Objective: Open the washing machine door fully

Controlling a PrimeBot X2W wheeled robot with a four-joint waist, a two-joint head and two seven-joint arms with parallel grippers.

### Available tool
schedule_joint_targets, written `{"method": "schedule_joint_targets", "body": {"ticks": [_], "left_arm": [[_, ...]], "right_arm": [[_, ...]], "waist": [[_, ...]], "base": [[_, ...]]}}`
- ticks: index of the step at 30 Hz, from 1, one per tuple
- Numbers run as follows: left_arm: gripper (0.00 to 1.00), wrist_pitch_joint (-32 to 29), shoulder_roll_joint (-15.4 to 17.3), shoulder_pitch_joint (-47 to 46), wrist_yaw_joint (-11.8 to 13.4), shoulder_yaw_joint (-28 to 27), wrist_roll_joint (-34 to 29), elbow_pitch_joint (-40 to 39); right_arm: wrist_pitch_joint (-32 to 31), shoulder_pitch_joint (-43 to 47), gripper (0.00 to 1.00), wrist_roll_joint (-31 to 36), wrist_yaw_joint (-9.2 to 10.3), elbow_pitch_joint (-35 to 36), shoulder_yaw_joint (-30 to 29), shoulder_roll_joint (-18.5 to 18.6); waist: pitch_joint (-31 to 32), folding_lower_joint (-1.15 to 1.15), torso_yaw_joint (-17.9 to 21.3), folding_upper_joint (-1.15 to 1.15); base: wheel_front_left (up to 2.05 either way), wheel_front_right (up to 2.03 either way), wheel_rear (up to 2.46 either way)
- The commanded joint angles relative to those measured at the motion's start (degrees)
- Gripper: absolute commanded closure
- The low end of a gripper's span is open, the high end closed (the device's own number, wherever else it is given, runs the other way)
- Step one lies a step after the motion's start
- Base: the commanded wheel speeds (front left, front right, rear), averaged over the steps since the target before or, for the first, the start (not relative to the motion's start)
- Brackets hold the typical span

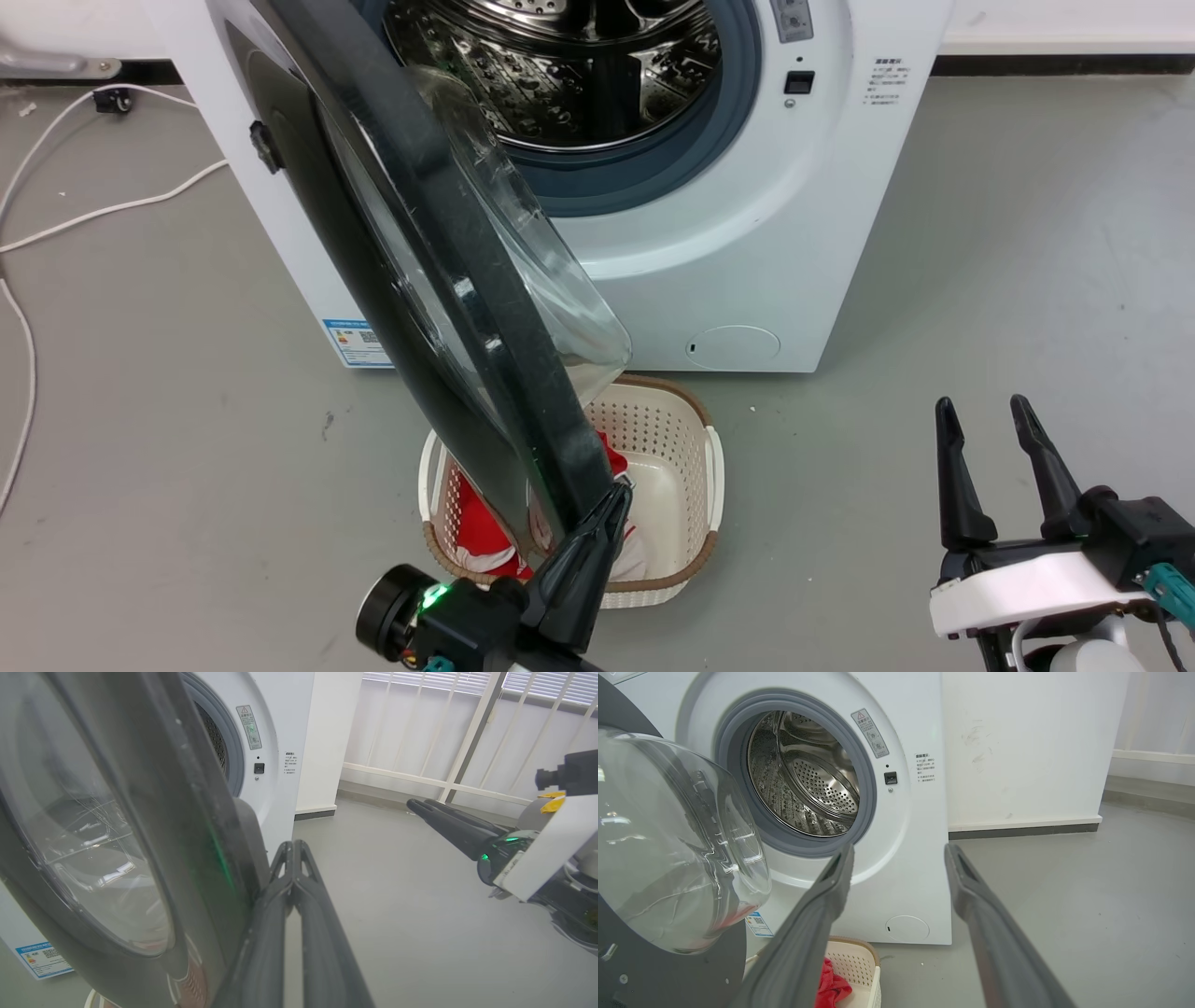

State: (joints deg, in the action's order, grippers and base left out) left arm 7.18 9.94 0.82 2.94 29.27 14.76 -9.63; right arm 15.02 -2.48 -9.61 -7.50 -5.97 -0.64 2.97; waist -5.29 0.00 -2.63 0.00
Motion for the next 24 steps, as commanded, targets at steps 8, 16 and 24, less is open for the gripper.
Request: {"method": "schedule_joint_targets", "body": {"ticks": [8,16,24], "left_arm": [[1.00,0.59,2.50,3.48,3.96,-3.06,-0.54,-0.70],[1.00,1.62,1.85,6.27,6.10,-2.75,-0.81,-2.91],[1.00,2.53,2.04,6.77,7.74,-4.43,-0.30,-3.39]], "right_arm": [[0.19,1.54,0.00,-0.07,0.02,-0.08,-0.09,-0.19],[0.09,2.35,0.00,-0.20,0.02,0.45,-1.03,-0.18],[-0.26,2.49,0.00,0.35,0.02,1.23,-1.57,-0.17]], "waist": [[0.92,0.00,-2.43,0.00],[1.27,0.00,-6.61,0.00],[0.98,0.00,-12.58,0.00]], "base": [[0.00,0.00,0.00],[0.00,0.00,0.00],[0.00,0.00,0.00]]}}
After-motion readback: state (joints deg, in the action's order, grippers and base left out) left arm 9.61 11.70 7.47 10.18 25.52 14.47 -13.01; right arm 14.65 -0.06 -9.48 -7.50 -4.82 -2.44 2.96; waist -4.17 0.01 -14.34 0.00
